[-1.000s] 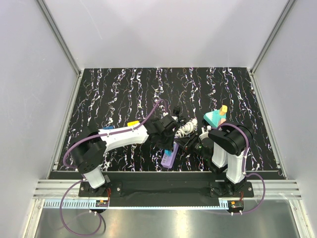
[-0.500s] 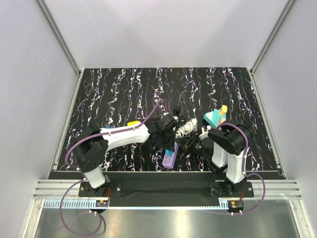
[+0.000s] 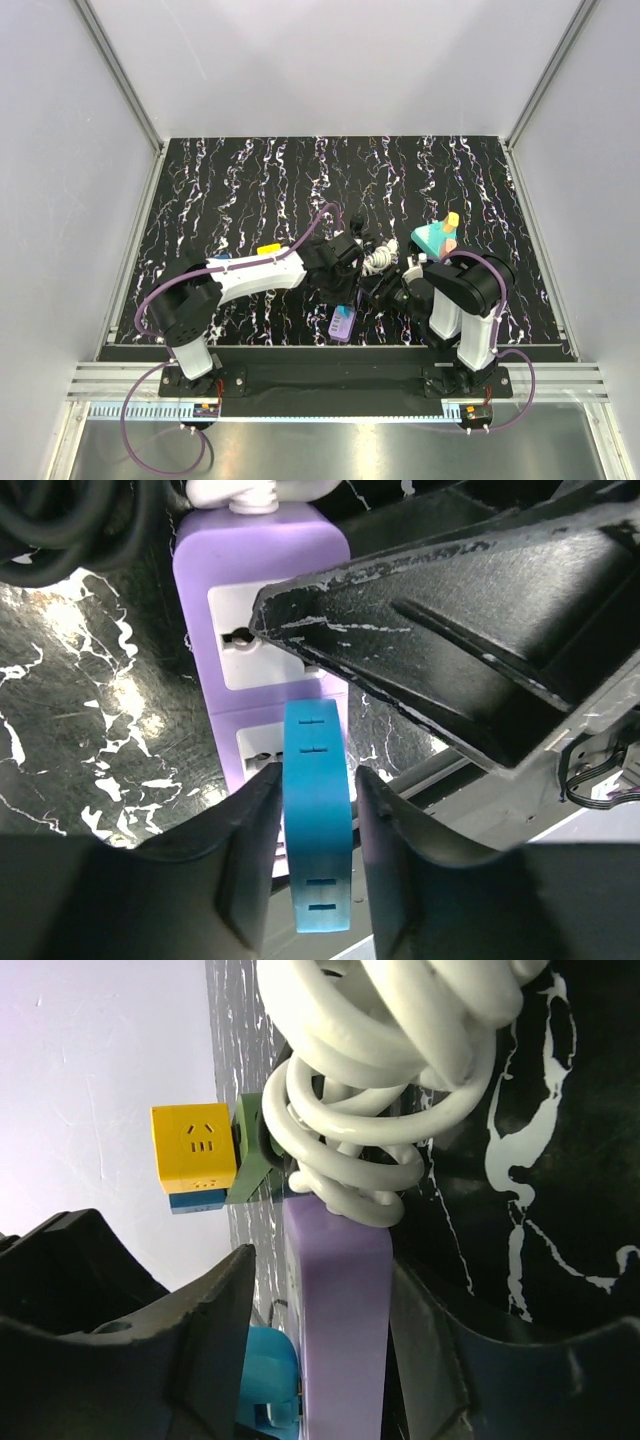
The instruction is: Insert the plug
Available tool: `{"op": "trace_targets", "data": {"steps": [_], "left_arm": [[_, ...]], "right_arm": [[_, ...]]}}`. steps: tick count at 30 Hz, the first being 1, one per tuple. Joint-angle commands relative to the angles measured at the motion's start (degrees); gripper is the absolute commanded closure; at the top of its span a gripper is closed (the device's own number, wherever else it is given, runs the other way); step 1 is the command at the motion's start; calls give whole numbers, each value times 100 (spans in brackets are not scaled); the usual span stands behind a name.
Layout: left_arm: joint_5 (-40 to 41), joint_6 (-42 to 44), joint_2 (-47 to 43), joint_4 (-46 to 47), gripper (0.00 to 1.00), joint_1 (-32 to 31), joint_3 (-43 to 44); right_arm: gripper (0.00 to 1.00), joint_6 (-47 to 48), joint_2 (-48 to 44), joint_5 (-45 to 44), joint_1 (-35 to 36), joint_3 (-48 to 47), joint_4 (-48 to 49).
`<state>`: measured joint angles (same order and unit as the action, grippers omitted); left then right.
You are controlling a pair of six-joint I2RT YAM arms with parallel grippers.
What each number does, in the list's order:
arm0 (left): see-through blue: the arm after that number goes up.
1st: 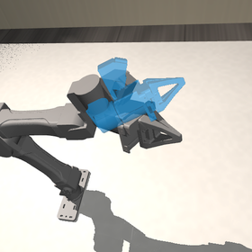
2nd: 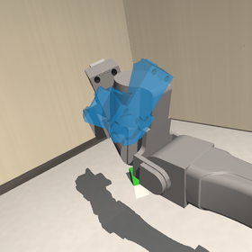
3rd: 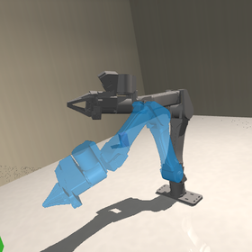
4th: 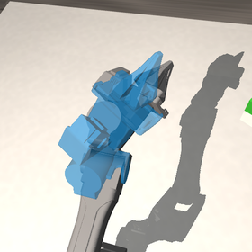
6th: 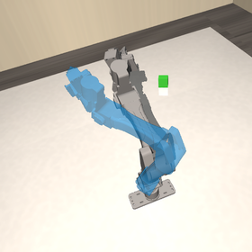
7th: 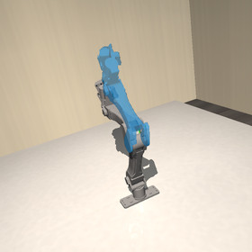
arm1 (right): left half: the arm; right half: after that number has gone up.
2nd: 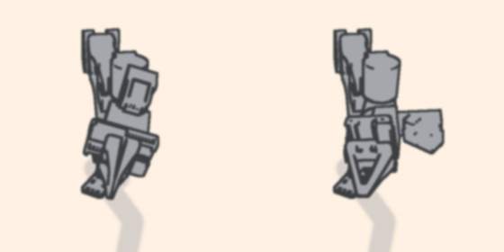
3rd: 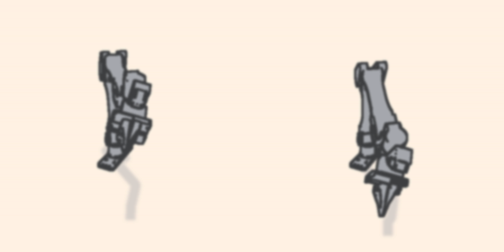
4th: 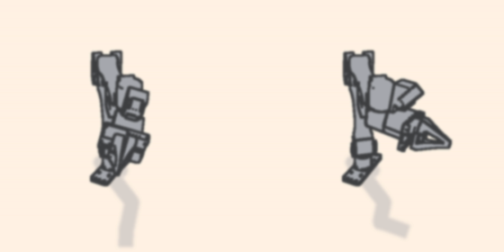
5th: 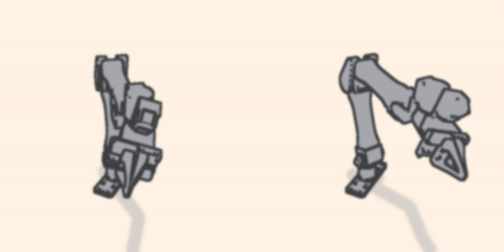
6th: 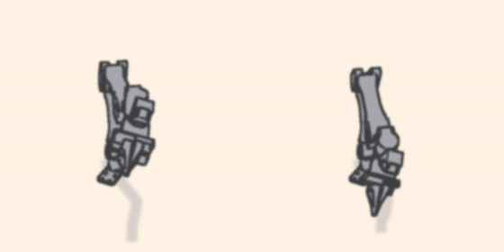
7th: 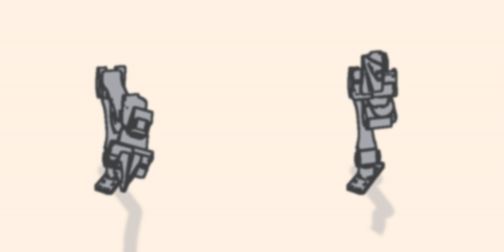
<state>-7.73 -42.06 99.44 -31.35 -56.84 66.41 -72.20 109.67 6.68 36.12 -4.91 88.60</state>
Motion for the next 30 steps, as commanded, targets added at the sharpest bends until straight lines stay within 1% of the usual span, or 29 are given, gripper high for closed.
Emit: {"op": "trace_targets", "data": {"steps": [1,6,10,13,16,19,20,22,23,24,25,26,28,29,30], "left_arm": [[131,75,14,-398,53,-38,64],[114,154,-47,-459,46,-55,205],[87,198,-153,-486,45,-55,328],[52,216,-205,-486,45,-55,390],[26,234,-232,-503,45,-64,416],[43,242,-284,-503,45,-64,408],[52,251,-311,-512,45,-64,416],[69,277,-364,-521,45,-82,408],[78,286,-381,-512,45,-82,399],[78,295,-416,-512,45,-73,408],[78,304,-434,-503,45,-82,416],[78,313,-469,-512,44,-82,416],[96,339,-513,-503,44,-91,425],[96,348,-539,-512,44,-82,434],[96,383,-548,-503,44,-90,460]], "right_arm": [[36,356,90,-149,53,236,-62],[28,277,-50,-237,53,289,-158],[24,207,-173,-325,62,359,-334],[18,172,-323,-325,53,376,-553],[17,75,-656,-325,53,368,-992],[16,40,-1411,-334,62,254,-2062],[16,92,-1979,-377,62,201,-2910],[16,206,-2675,-465,62,-78,-4055],[16,294,-3070,-561,53,-202,-5383],[16,495,-3875,-867,62,-317,-6041],[16,584,-4274,-1035,71,-466,-6595],[16,733,-5027,-1350,53,-520,-7471],[19,848,-5673,-1598,62,-625,-8336],[22,961,-6172,-1721,62,-652,-8524],[25,997,-6377,-1749,53,-687,-8708]]}}
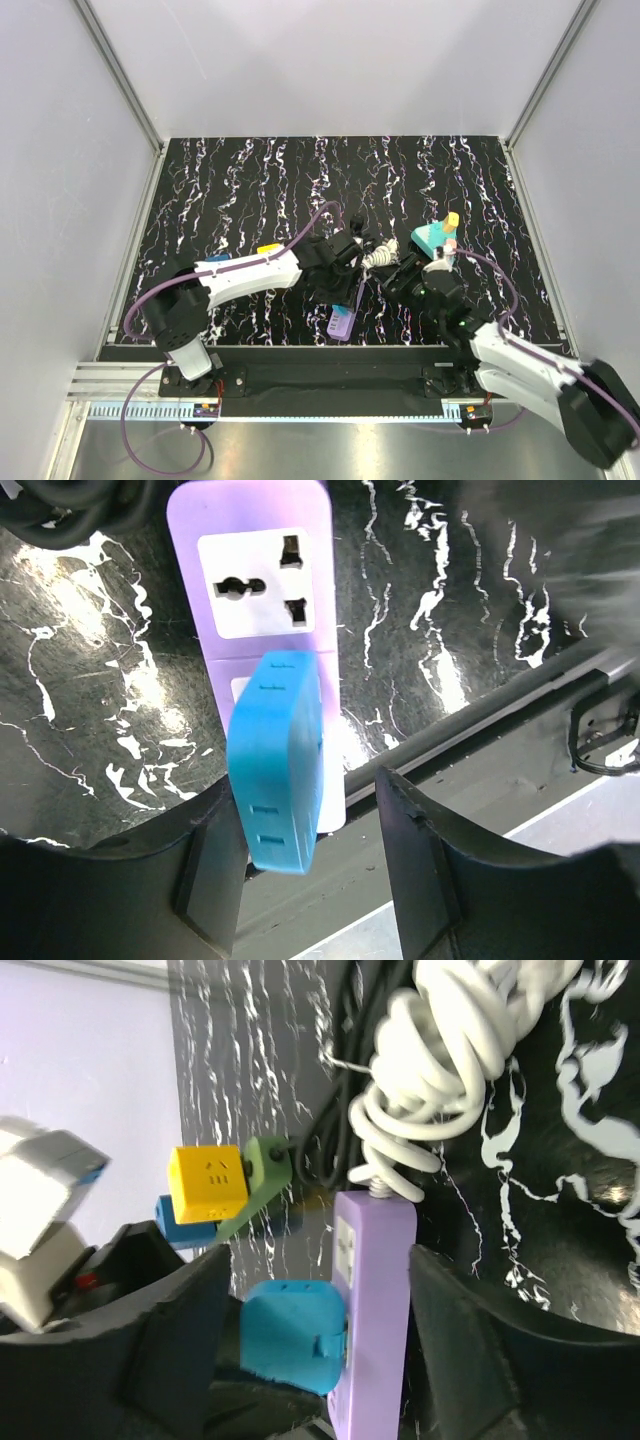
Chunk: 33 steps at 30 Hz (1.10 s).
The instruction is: Insert the plug
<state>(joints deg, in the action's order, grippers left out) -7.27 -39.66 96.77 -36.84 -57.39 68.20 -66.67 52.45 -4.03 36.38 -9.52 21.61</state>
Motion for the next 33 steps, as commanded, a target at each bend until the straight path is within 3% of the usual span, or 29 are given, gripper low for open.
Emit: {"op": "trace_targets", "data": {"steps": [1,8,12,20,26,33], "left_arm": [[50,160,-290,37,44,-36,290],[138,213,-597,-16,43,-36,334],[313,283,-826,-156,41,-27,237],[700,301,-1475,-491,43,271,-87],[551,608,-2205,-465,44,1534,-640],[42,1047,-2839,-201,43,2662,-1397]], "right_arm": [[27,480,-813,-660,27,-278,-2307],[35,910,-1035,-362,27,-858,-2767],[57,1156,-877,-212,27,-1289,-2855],[83,1569,-315,384,27,-2088,-2855],[93,1938,580,1088,114,-2932,-2978],[96,2308,1820,931,887,-4205,-3619]]}}
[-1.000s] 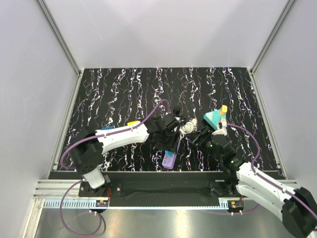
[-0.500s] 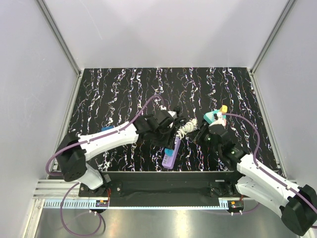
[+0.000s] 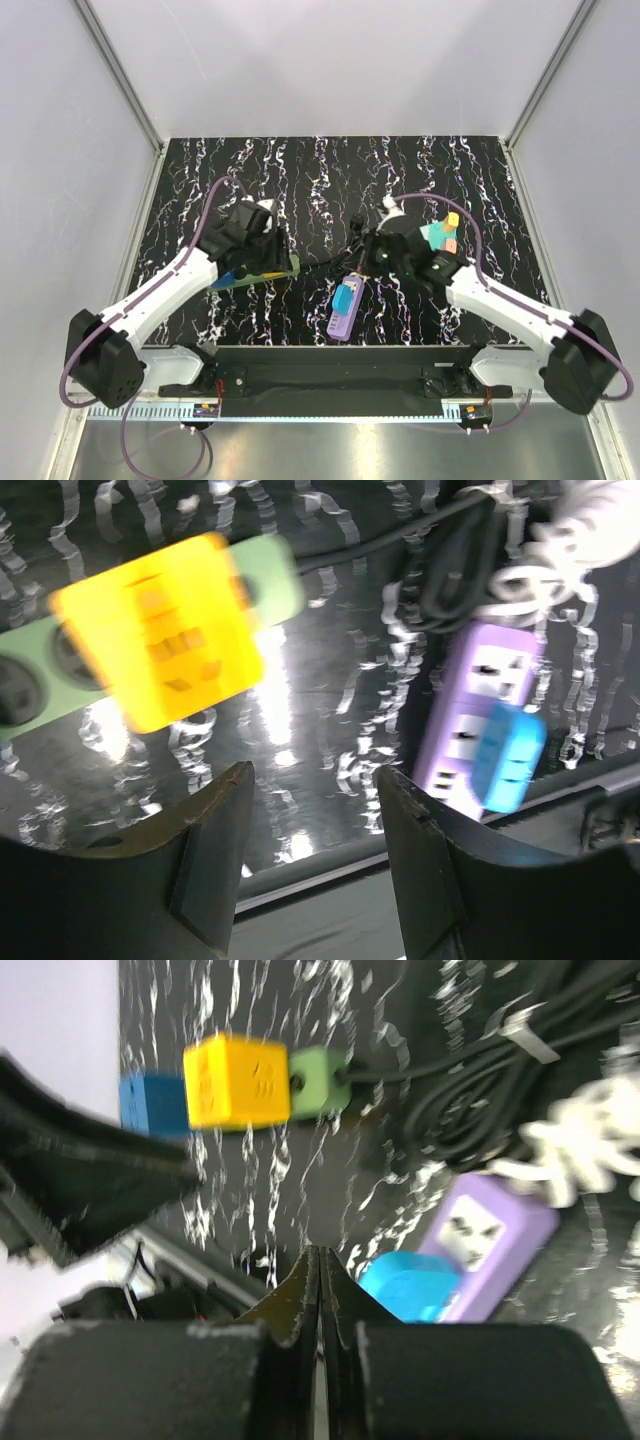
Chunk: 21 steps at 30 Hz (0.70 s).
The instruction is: Insert the plug
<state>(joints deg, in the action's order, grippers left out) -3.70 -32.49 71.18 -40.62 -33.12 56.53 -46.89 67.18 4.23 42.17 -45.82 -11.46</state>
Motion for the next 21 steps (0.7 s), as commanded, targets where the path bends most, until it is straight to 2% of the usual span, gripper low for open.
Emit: {"op": "trace_targets", "data": {"steps": [1,5,8,15,21], "left_arm": [[-385,348,-332,212,44,288,-300],[-526,384,-455,370,44,447,-625],[-605,419,-508,441,44,500,-775],[-623,454,-508,476,44,544,-855],[-675,375,-394,503,44,544,-758]], "right_arm": [[96,339,497,96,396,-681,-373],[98,418,1191,26,844,-1130,-567],[99,453,1359,-27,889,-1219,-673],[100,172,1096,-168,898,-61,-497],[100,31,525,-388,898,381,-514]]}}
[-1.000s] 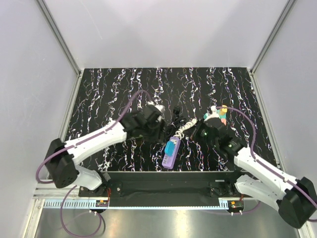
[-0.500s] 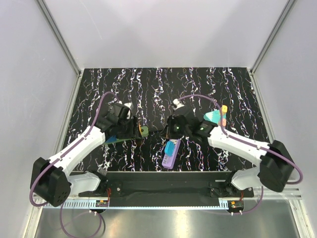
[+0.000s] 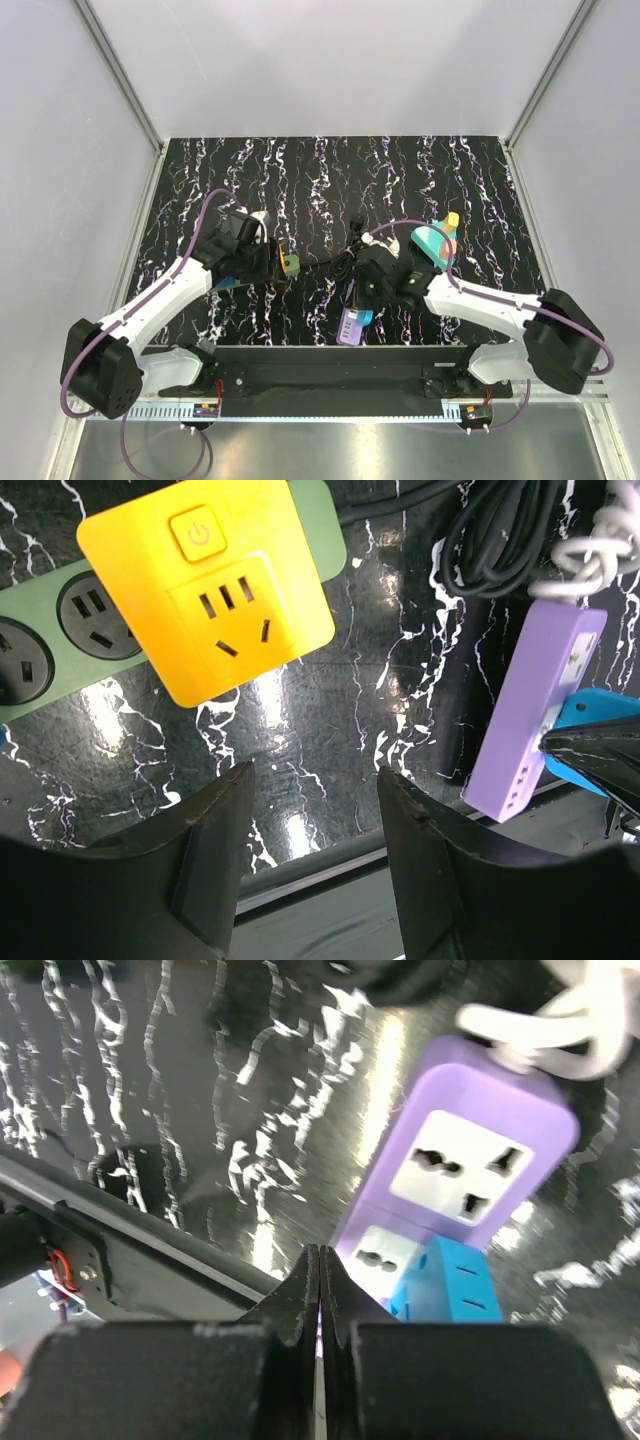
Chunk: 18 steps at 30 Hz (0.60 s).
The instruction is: Insert the plug
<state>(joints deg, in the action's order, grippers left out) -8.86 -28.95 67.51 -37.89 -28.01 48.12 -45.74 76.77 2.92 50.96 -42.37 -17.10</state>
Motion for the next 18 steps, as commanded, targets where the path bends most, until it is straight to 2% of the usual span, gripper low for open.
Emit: {"op": "trace_targets", "data": {"steps": [1,18], "left_arm": [[-168,4,-18,238,44,32,92],[-195,170,-246,133,43,32,180]], "right_arm": [[100,-85,-548,-265,19,44,32],[100,258,-743,-257,19,-597,-3]]}}
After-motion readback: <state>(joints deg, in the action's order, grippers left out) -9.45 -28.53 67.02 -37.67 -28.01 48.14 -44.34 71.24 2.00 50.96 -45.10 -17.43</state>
